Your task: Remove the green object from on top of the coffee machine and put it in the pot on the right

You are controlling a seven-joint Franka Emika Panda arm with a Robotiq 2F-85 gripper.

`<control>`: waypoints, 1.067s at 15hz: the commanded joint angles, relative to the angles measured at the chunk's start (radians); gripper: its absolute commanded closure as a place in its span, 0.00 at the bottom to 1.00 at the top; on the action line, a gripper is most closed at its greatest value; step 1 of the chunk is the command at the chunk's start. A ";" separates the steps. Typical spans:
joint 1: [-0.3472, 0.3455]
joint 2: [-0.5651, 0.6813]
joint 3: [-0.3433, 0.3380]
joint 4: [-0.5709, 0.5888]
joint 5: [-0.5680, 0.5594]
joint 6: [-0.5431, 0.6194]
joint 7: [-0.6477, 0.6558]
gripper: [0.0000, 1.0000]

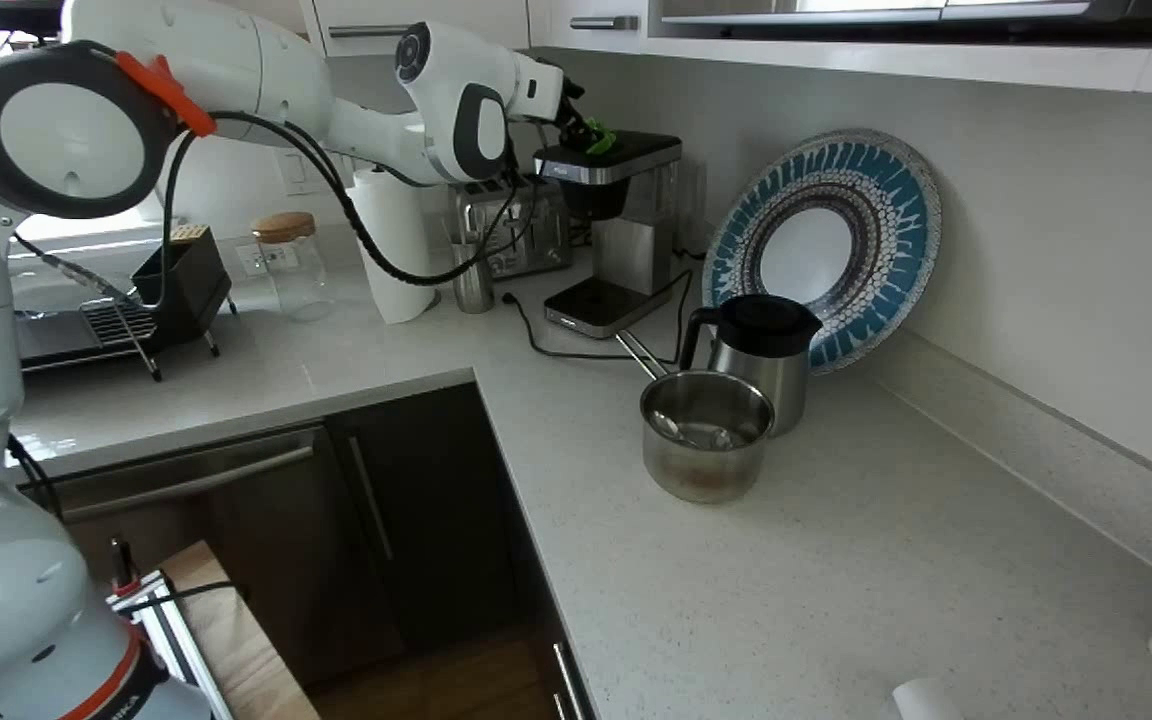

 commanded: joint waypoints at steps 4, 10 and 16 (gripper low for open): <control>0.039 0.087 -0.033 0.119 0.006 -0.078 0.034 0.65; 0.072 0.044 -0.040 0.084 -0.010 -0.069 0.031 0.95; 0.157 -0.118 -0.143 -0.089 -0.071 -0.062 0.018 0.93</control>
